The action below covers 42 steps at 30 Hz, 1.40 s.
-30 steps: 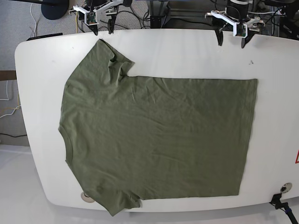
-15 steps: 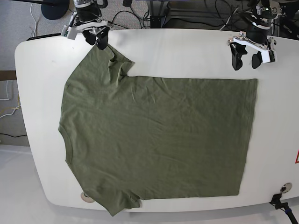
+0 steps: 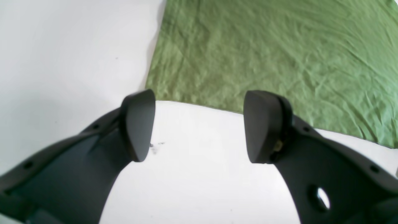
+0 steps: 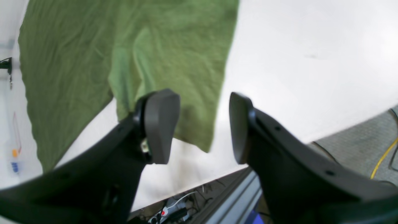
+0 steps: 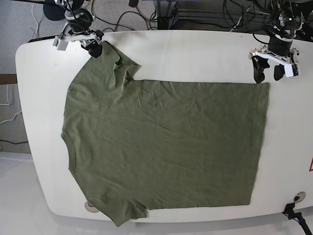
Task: Fold the T-shirt properly
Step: 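Move both grippers down to the shirt's shoulder and hem corners and grasp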
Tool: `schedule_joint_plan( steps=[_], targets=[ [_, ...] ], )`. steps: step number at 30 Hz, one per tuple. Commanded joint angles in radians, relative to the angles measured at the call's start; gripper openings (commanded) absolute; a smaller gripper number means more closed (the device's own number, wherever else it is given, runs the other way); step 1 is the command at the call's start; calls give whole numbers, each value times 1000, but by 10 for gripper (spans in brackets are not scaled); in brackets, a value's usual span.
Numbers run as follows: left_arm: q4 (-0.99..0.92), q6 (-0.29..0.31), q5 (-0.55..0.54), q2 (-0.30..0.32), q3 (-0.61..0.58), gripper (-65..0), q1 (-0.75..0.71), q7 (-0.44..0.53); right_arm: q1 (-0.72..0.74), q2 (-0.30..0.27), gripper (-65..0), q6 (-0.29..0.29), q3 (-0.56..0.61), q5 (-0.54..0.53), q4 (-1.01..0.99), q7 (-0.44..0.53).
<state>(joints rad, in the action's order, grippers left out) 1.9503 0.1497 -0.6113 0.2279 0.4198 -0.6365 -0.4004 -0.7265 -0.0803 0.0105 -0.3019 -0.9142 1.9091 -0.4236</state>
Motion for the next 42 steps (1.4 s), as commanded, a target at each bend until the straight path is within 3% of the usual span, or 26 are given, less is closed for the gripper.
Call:
schedule_joint_plan(
  steps=[1, 6, 18, 21, 23, 26, 31, 34, 37, 42],
  targets=[
    [18, 3, -8, 11, 6, -227, -1, 24, -6, -5, -362, 15, 0, -9, 2, 6],
    [16, 3, -8, 12, 6, -226, 1, 24, -5, 29, -363, 16, 2, -9, -64, -5],
    [16, 3, -6, 12, 6, -226, 1, 24, 46, 30, -366, 7, 80, -9, -76, -7],
    [16, 3, -6, 38, 6, -226, 1, 24, 55, 30, -373, 7, 77, -9, -76, -7],
    [7, 3, -8, 47, 6, -227, 1, 24, 61, 26, -448, 7, 77, -7, -76, -7],
    [-25, 3, -11, 60, 6, -228, 31, 22, 64, 24, -650, 9, 77, -6, -76, -7],
    [-104, 3, -12, 92, 4, -224, 74, 14, 77, 23, -650, 9, 77, -6, -76, -7],
    [-148, 21, -14, 100, 6, -222, 151, -93, 77, 21, -650, 9, 77, -6, -76, -7],
    [-222, 135, -12, 94, 50, -173, 229, -185, 78, 21, -650, 6, 77, -4, -76, -7],
    [-355, 141, -9, 92, 83, -154, 341, -262, 87, 20, -650, 6, 79, -4, -76, -7]
  ],
)
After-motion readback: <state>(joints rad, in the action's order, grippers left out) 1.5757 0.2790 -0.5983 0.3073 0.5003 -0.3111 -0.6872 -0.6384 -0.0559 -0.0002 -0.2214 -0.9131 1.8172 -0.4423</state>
